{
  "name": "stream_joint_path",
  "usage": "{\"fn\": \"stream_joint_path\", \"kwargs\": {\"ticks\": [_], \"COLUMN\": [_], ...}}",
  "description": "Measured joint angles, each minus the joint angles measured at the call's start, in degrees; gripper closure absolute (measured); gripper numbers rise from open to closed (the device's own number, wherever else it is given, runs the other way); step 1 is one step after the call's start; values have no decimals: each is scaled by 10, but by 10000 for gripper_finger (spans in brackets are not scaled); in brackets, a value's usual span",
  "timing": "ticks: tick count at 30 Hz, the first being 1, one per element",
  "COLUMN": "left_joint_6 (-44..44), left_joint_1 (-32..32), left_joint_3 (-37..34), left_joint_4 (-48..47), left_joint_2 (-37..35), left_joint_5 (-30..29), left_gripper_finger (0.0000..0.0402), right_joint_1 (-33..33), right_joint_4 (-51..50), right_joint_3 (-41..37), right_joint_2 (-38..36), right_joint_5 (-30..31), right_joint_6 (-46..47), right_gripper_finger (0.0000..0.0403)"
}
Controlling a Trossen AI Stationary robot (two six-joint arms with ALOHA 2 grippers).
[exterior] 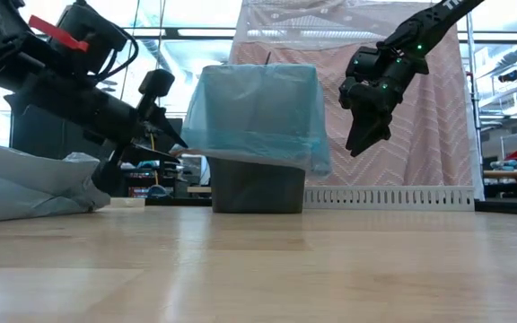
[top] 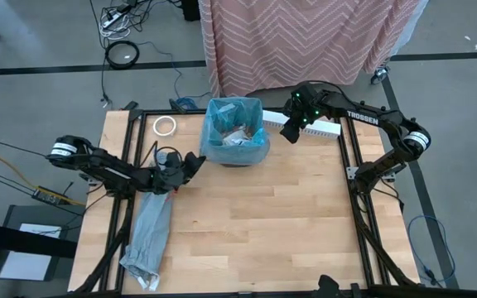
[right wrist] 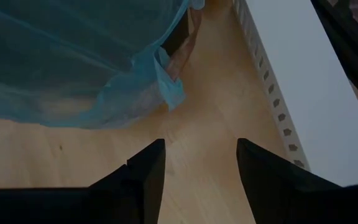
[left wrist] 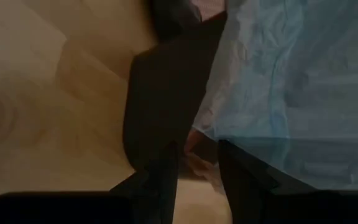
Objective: Place trash/remove bag and relplace
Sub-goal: Remove the blue trash bag from the trash bin
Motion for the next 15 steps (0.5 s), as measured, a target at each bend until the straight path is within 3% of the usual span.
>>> {"fn": "stream_joint_path", "kwargs": {"ticks": [8, 15], "left_joint_6": [-8, -9], "left_joint_1": [0, 0], "left_joint_3": [0, 0], "left_joint_4": [-10, -21], "left_joint_2": [0, 0], "left_joint_5": [0, -9], "left_gripper_finger": [285, 369], "right_joint_1": [0, 0], "right_joint_4": [13, 23], "right_joint_3": [0, 0], "right_joint_2": [0, 0], "right_joint_5": [0, 14], "right_joint_6": [0, -1], "right_gripper_finger": [228, 247]}}
